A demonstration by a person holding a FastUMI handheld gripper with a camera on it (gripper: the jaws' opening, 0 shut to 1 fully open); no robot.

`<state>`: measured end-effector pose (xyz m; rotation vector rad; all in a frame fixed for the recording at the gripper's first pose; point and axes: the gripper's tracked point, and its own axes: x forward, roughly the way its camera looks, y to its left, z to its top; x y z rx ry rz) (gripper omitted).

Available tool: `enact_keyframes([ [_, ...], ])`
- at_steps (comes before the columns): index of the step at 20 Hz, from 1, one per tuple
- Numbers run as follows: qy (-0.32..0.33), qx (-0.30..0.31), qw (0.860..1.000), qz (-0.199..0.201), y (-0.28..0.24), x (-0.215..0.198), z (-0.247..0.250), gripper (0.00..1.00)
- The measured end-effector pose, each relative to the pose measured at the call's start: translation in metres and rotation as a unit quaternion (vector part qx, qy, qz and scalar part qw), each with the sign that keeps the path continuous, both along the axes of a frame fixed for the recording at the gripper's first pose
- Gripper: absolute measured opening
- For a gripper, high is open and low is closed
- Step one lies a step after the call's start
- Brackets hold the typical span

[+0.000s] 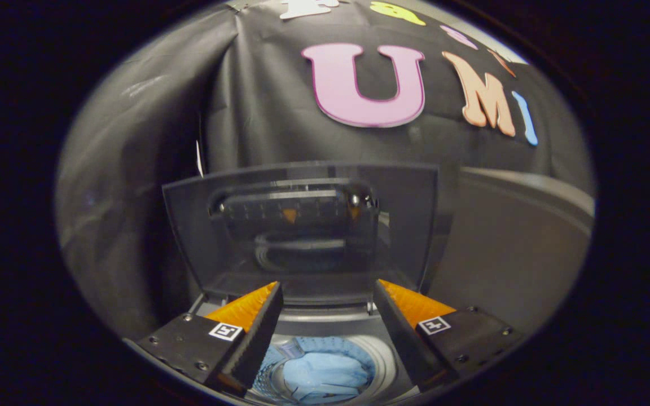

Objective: Put the clothes into the washing machine and then close the washing machine lid.

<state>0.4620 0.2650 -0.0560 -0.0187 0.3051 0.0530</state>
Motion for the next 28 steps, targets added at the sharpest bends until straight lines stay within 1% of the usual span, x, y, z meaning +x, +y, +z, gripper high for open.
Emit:
enact_keyframes([
  [1,-0.013,-0.003,1.000,0.002,0.002,0.002,0.015,0.98],
  [3,-0.047,0.000,0.999,0.019,0.014,0.014,0.053,0.97],
  [7,-0.096,-0.023,0.995,0.020,0.021,0.037,0.109,0.96],
  [11,-0.119,0.009,0.993,0.003,0.019,0.073,0.147,0.94],
  [12,-0.126,0.024,0.992,0.006,0.022,0.082,0.155,0.95],
  [14,-0.133,0.049,0.990,0.018,0.033,0.098,0.159,0.95],
  [16,-0.129,0.047,0.991,-0.002,0.030,0.112,0.146,0.96],
  [18,-0.109,0.030,0.993,-0.021,0.026,0.129,0.126,0.96],
  [22,-0.090,0.024,0.995,-0.026,0.034,0.149,0.095,0.97],
  [24,-0.065,0.023,0.997,-0.037,0.032,0.156,0.073,0.97],
  [25,-0.050,0.017,0.998,-0.035,0.033,0.156,0.066,0.97],
  [26,-0.093,0.016,0.995,-0.033,0.034,0.161,0.076,0.97],
  [27,-0.091,0.027,0.995,-0.034,0.034,0.156,0.076,0.97],
  [28,-0.104,0.019,0.994,-0.029,0.036,0.154,0.076,0.97],
])
